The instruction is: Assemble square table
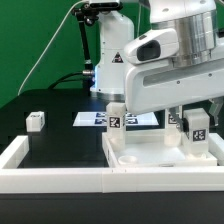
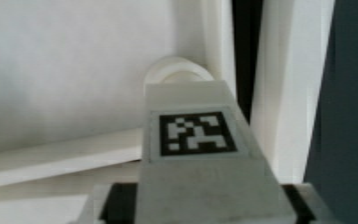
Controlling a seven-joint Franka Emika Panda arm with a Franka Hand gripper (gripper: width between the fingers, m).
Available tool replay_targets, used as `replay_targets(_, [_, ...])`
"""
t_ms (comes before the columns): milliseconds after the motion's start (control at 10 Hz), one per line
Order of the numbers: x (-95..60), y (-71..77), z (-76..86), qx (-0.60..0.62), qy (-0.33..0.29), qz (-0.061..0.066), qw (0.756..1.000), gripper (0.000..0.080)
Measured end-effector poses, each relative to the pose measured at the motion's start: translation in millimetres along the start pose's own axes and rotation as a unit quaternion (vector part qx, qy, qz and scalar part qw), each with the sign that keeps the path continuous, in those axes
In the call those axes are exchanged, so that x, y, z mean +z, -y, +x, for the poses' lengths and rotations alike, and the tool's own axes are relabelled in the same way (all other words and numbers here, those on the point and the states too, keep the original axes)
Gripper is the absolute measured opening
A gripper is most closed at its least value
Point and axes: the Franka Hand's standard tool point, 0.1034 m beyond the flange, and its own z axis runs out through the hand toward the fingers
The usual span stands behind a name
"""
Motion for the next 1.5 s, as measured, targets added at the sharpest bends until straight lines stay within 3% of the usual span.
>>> replay_targets(500, [-0.3, 0.5, -0.5, 0.025, -0.016, -0.004, 1.000, 0.0291])
replay_targets(900, [1.2, 1.8, -2.5, 0.182, -0.048, -0.003, 0.982, 0.0291])
replay_targets(1500, [4.3, 14.5, -1.6, 0.417, -0.053, 0.015, 0.907, 0.0291])
